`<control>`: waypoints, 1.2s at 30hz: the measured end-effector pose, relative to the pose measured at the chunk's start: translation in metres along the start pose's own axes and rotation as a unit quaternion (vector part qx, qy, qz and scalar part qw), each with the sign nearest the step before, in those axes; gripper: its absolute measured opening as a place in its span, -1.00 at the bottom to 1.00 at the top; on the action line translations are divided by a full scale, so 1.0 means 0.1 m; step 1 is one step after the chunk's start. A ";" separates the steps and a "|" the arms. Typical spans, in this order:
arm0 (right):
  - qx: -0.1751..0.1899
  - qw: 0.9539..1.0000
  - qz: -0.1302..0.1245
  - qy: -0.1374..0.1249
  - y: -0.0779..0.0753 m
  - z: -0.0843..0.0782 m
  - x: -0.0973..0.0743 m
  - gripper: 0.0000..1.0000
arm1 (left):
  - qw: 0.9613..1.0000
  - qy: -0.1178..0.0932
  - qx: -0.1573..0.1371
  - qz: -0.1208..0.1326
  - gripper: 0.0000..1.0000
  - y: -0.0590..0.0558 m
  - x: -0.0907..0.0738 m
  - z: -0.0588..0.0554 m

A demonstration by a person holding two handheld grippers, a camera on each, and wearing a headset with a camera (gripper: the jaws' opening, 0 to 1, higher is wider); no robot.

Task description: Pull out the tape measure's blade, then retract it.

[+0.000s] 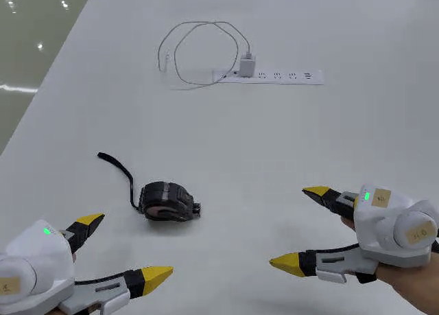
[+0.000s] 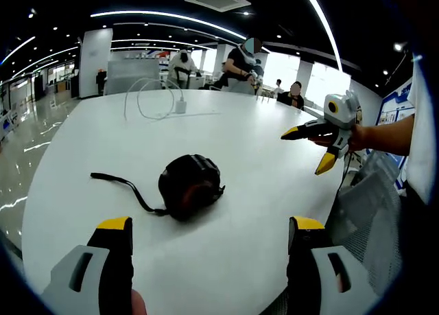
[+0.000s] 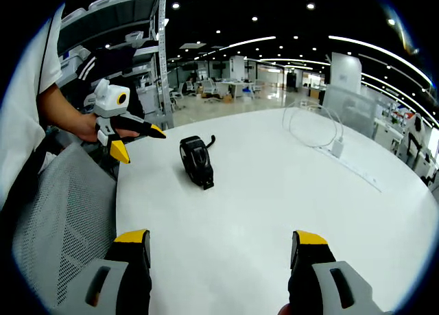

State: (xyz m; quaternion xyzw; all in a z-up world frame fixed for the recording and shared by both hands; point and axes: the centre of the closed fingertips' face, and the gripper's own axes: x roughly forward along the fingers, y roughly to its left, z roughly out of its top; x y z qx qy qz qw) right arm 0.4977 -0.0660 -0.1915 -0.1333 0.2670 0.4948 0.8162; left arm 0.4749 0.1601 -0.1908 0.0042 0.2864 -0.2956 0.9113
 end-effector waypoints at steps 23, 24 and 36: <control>0.035 0.999 -0.033 0.001 0.05 -0.26 -0.29 0.82 | 1.000 0.015 0.004 -0.004 0.88 0.02 -0.19 -0.18; 0.035 0.999 -0.034 0.002 0.06 -0.27 -0.30 0.82 | 1.000 0.016 0.004 -0.003 0.88 0.03 -0.20 -0.19; 0.050 0.998 -0.046 0.004 0.06 -0.37 -0.41 0.88 | 1.000 0.020 0.003 0.001 0.90 0.06 -0.31 -0.24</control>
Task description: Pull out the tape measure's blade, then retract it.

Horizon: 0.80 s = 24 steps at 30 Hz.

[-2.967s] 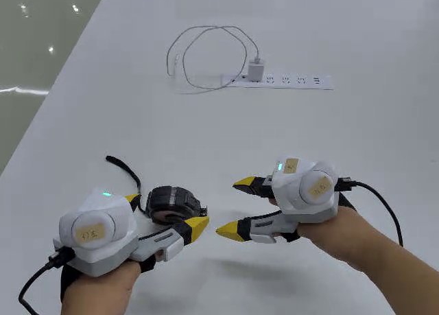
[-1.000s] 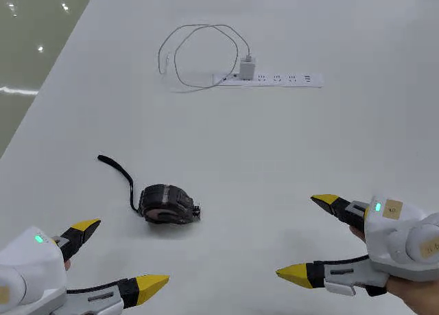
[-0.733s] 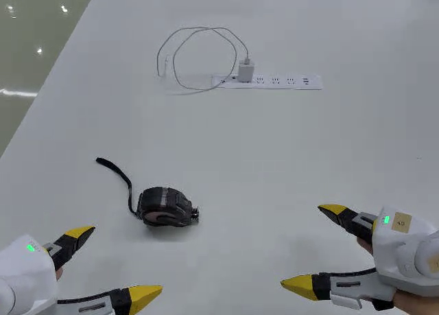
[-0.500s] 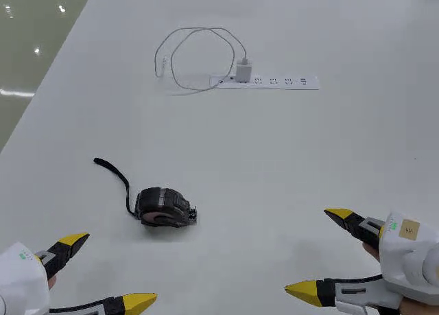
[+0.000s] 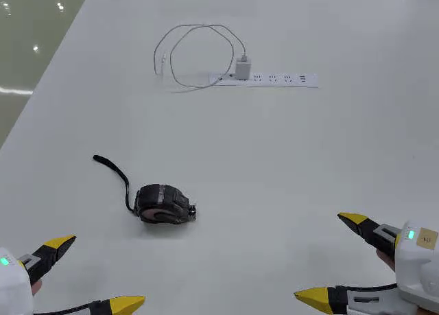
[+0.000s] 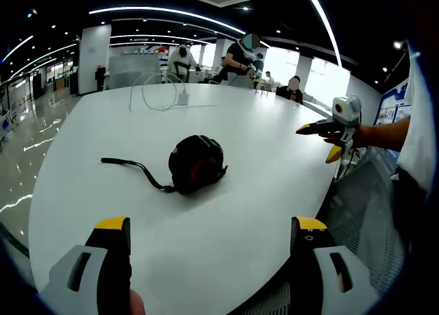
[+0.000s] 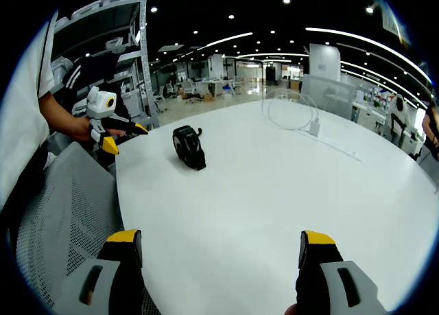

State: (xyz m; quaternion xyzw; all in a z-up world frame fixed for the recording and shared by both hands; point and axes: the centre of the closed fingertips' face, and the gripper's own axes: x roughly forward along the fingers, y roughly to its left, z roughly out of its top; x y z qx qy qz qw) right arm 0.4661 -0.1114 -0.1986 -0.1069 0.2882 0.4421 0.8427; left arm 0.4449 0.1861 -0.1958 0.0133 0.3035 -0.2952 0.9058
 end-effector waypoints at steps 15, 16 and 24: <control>0.007 1.000 -0.014 0.003 -0.01 -0.07 -0.14 0.95 | 1.000 0.004 0.007 0.003 0.94 0.03 -0.05 -0.01; 0.007 1.000 -0.014 0.003 -0.01 -0.07 -0.15 0.95 | 1.000 0.004 0.007 0.004 0.94 0.04 -0.05 -0.01; 0.011 1.000 -0.014 0.005 0.00 -0.11 -0.17 0.96 | 1.000 0.003 0.009 0.004 0.96 0.05 -0.08 -0.01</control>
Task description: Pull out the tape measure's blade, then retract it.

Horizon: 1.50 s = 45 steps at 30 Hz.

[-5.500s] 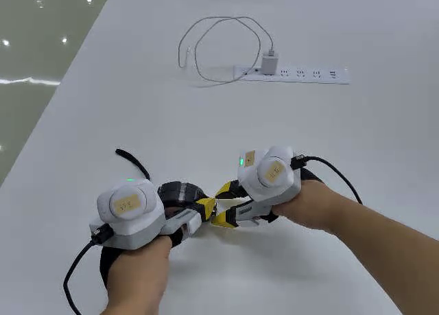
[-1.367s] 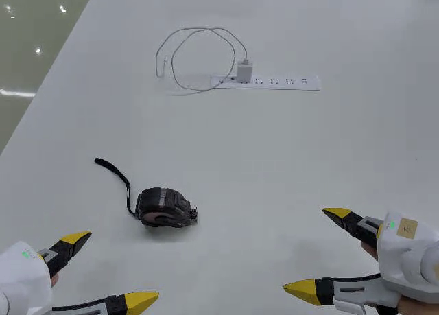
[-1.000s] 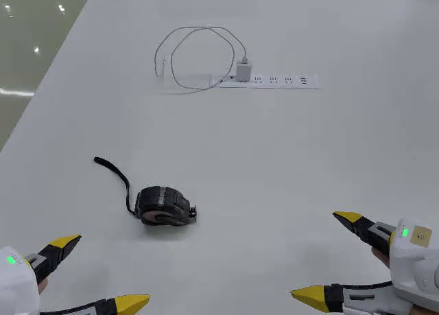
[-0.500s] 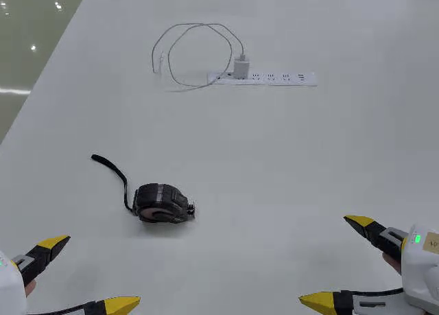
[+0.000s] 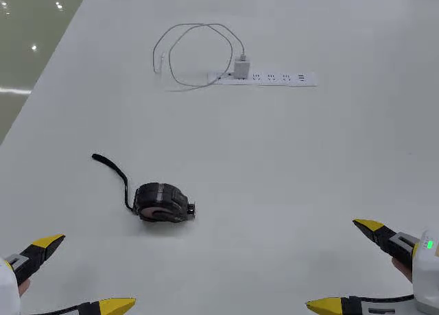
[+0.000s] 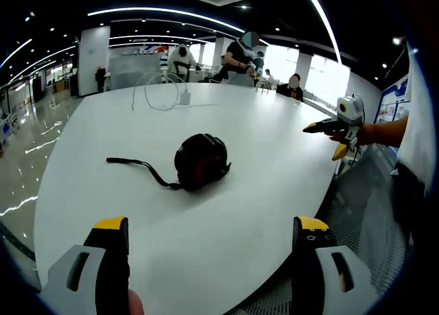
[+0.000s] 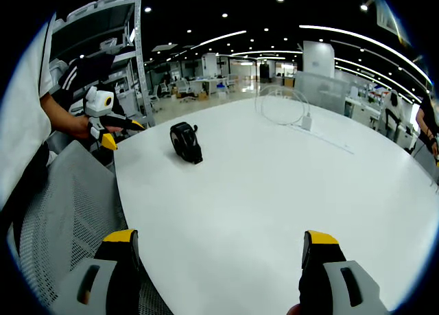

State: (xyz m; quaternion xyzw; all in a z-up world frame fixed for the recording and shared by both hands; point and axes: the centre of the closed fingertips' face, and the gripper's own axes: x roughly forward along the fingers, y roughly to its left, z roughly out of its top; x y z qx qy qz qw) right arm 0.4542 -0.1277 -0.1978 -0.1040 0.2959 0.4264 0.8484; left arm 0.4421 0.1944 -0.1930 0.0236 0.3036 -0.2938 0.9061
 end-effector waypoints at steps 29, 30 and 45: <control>0.005 1.000 -0.004 0.000 0.00 -0.03 -0.04 0.97 | 1.000 0.000 0.005 -0.004 0.96 0.00 0.00 0.02; 0.005 1.000 -0.004 0.001 0.00 -0.03 -0.04 0.97 | 1.000 0.000 0.005 -0.004 0.96 0.00 0.00 0.02; 0.010 1.000 -0.004 0.001 0.01 -0.04 -0.05 0.98 | 1.000 -0.001 0.006 -0.004 0.95 0.00 0.00 0.04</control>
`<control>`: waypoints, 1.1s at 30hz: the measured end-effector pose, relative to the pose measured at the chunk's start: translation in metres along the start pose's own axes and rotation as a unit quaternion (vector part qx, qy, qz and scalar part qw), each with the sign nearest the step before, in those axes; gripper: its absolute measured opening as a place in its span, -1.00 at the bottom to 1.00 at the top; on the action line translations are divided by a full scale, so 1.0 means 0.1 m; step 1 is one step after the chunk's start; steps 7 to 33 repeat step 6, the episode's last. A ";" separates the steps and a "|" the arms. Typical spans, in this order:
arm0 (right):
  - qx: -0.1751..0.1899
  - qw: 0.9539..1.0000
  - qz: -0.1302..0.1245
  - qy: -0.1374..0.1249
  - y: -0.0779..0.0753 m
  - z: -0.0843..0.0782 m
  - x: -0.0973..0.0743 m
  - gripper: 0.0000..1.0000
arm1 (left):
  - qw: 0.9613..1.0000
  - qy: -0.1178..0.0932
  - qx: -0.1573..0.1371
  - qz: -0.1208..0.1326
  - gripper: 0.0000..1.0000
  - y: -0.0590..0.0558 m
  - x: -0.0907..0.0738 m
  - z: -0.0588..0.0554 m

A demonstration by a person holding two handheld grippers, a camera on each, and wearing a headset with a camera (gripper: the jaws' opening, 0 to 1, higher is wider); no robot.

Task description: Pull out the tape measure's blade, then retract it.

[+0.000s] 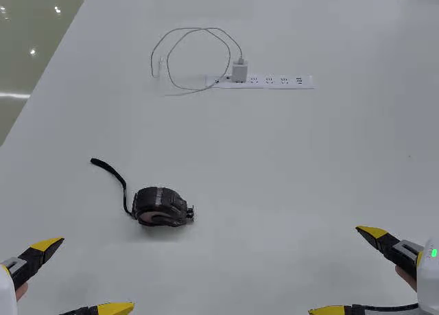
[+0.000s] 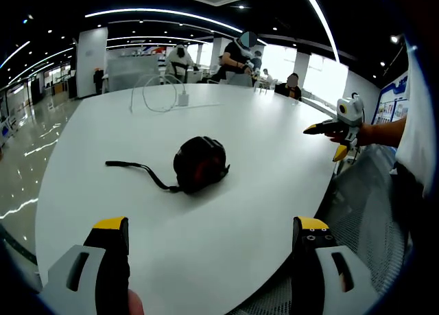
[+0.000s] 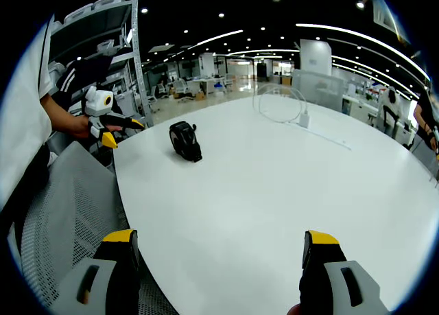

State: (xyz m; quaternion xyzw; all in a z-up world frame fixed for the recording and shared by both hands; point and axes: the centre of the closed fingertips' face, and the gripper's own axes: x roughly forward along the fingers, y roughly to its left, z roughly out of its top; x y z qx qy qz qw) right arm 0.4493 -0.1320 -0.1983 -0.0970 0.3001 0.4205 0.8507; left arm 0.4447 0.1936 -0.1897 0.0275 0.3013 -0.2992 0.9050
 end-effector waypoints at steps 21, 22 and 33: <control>0.000 1.000 0.000 0.001 0.00 -0.01 0.00 0.98 | 1.000 0.000 0.001 -0.001 0.95 -0.01 0.00 0.00; 0.000 1.000 0.000 0.001 0.00 -0.01 0.00 0.98 | 1.000 0.000 0.001 -0.001 0.95 -0.01 0.00 0.00; 0.000 1.000 0.000 0.001 0.00 -0.01 0.00 0.98 | 1.000 0.000 0.001 -0.001 0.95 -0.01 0.00 0.00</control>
